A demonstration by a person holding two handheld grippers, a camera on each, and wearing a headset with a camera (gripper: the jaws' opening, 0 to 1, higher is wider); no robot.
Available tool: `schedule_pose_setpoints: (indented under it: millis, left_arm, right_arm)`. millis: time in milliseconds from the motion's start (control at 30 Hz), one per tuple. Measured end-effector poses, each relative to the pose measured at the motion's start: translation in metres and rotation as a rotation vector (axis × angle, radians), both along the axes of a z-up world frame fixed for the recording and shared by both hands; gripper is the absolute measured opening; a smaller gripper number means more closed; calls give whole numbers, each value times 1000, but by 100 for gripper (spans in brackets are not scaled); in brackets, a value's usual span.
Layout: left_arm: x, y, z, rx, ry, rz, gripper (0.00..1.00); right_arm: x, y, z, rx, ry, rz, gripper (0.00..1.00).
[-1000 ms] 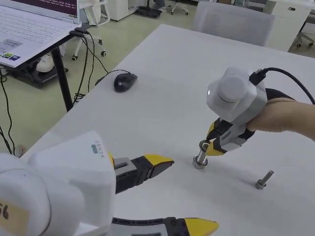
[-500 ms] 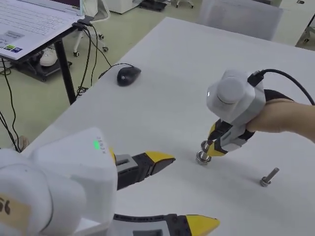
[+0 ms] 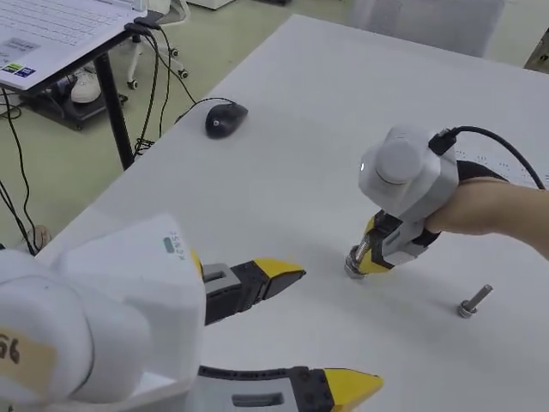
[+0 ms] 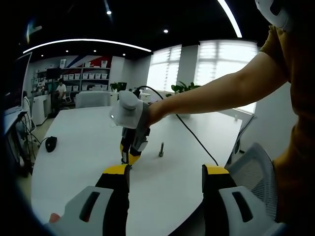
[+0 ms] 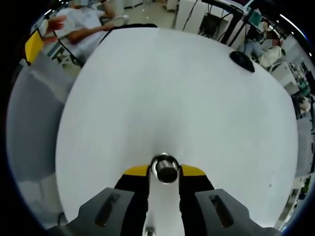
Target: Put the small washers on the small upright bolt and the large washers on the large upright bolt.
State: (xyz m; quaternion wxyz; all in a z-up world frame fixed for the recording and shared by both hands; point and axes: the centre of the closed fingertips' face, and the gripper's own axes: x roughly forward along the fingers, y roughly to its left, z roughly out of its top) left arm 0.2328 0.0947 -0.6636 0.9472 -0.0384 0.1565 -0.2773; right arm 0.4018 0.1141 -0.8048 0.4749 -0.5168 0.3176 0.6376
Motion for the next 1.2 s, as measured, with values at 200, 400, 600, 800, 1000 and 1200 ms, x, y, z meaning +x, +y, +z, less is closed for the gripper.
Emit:
schedule_pose_setpoints:
  millis: [200,400,600,800,1000,1200]
  left_arm:
    - [3,-1,-1,-4,3,-5,59]
    - [5,-1,-1,-4,2,-11,59]
    - [7,-1,-3,-1,6,-13,59]
    - [7,-1,-3,4,8,-18,59]
    - [8,-2,-3,6,5,-30,59]
    - [9,-1,-4,10,-4,-45,59]
  right_arm:
    - [-1,1,-6,-5,0,2,22]
    - [-3,0,-7,-4,0,17,23]
    - [-5,-2,-8,8,-3,45,25]
    - [-7,-8,2,37,1,18,28]
    - [-5,-18,15,82,-4,-21,28]
    - [-7,-34,28,153,-34,-96,28]
